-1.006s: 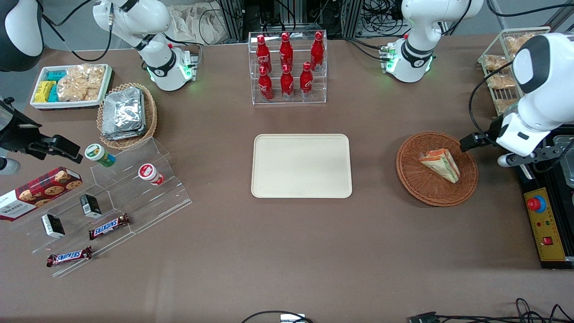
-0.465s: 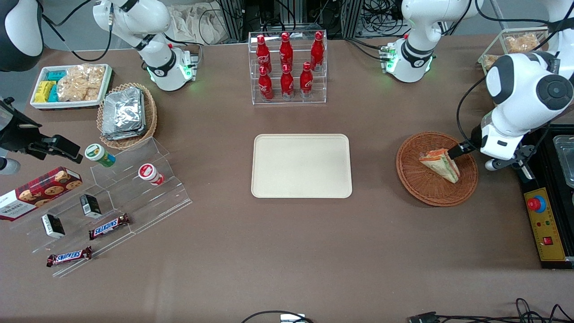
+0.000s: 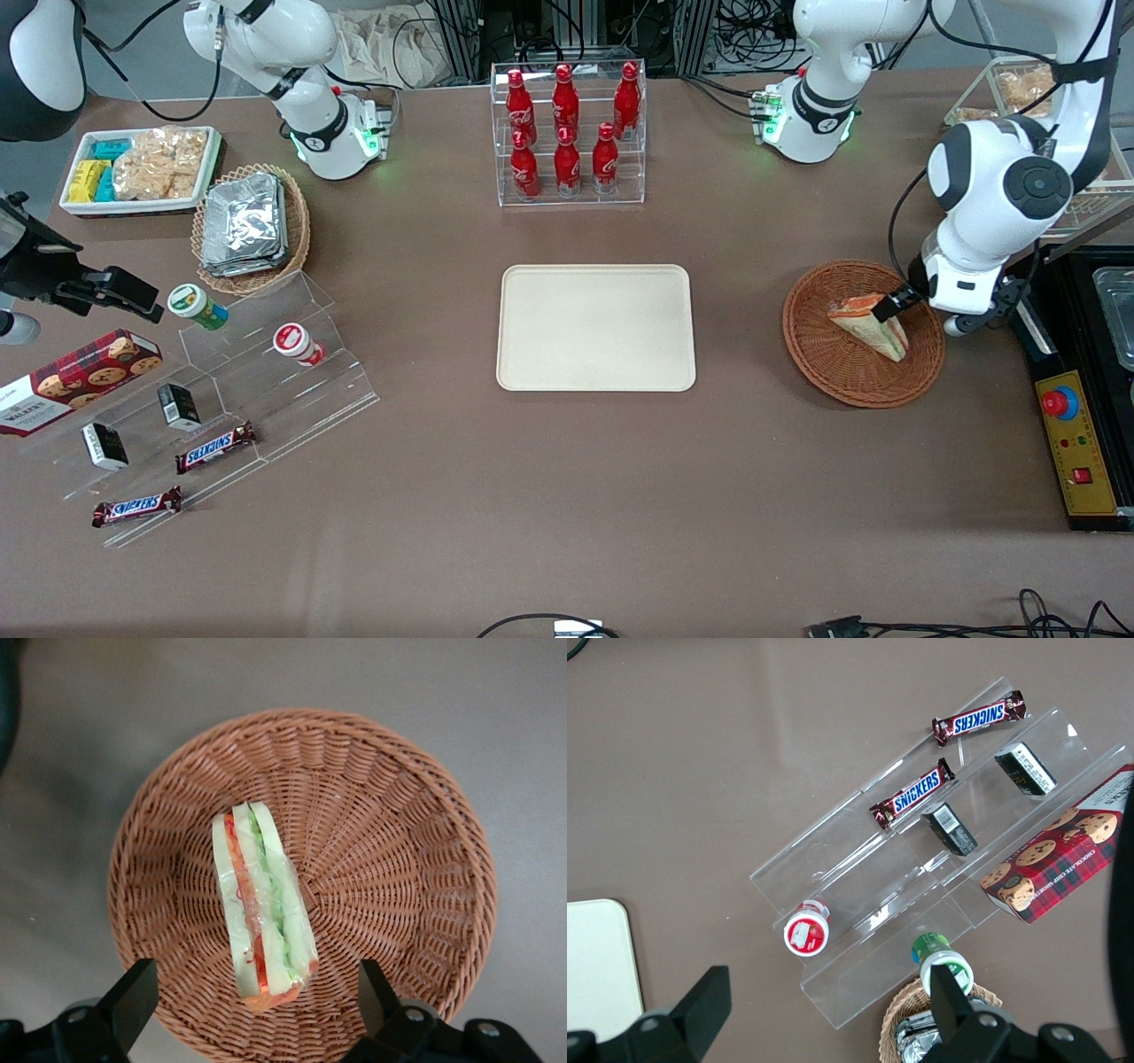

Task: Place sandwich from basket to tray
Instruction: 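Lower the open left gripper around the wrapped sandwich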

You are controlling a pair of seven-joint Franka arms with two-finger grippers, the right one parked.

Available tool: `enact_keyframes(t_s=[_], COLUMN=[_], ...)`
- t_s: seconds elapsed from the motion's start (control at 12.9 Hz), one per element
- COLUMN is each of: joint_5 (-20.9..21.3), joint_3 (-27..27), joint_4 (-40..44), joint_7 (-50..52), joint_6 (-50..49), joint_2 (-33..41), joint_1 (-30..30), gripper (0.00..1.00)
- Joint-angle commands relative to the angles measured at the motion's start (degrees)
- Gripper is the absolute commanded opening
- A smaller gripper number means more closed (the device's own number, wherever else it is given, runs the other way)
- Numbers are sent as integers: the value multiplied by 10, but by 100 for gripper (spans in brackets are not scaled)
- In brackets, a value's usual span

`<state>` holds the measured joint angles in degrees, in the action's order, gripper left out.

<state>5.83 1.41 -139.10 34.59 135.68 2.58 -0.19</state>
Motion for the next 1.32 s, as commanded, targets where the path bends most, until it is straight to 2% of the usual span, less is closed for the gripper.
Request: enact_keyframes(t_s=[0.0, 1.16, 1.24], joint_5=[15, 17, 17], joint_3=[-4, -4, -4], joint_4=[-23, -71, -73], joint_7=[29, 91, 91], joint_6=[41, 185, 189], joint_2=[-5, -73, -76], joint_1=[1, 1, 1], gripper=[100, 100, 96])
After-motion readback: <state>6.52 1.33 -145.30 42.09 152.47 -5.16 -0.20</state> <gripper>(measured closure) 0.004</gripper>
